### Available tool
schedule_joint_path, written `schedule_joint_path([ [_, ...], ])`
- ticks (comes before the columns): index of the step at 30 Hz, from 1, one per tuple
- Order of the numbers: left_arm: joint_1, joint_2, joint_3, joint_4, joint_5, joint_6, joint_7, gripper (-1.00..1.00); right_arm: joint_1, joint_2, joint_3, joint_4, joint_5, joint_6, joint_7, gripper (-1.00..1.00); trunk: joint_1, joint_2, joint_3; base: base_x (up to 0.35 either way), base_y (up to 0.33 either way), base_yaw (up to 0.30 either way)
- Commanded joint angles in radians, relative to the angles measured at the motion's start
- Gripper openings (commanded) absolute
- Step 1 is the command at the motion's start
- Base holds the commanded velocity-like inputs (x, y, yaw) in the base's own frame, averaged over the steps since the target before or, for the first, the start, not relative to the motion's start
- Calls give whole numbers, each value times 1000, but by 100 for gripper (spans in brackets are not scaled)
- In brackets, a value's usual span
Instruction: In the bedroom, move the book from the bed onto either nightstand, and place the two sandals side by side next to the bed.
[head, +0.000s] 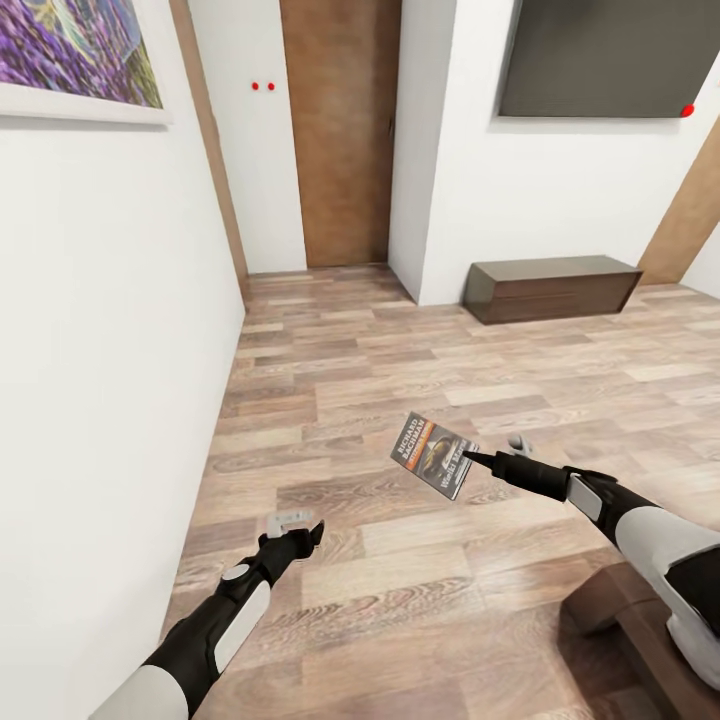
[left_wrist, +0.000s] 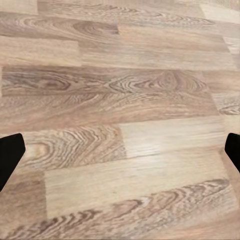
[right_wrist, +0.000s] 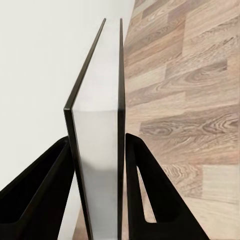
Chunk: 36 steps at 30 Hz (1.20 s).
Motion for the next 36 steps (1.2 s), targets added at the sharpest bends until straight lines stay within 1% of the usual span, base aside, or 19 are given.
schedule_joint_path([
  [1,0,0,0,0,0,0,0,100,0,0,-8,0,-2,0,0,-100,0,0,0,330,8,0],
  [28,0,0,-2,2,1,0,0,100,0,0,-9,0,-3,0,3,-100,0,0,0,330,20,0],
  [36,0,1,3,19,2,-1,0,100,0,1,-8,1,-6,-4,-11,-100,0,0,0,330,0,0],
])
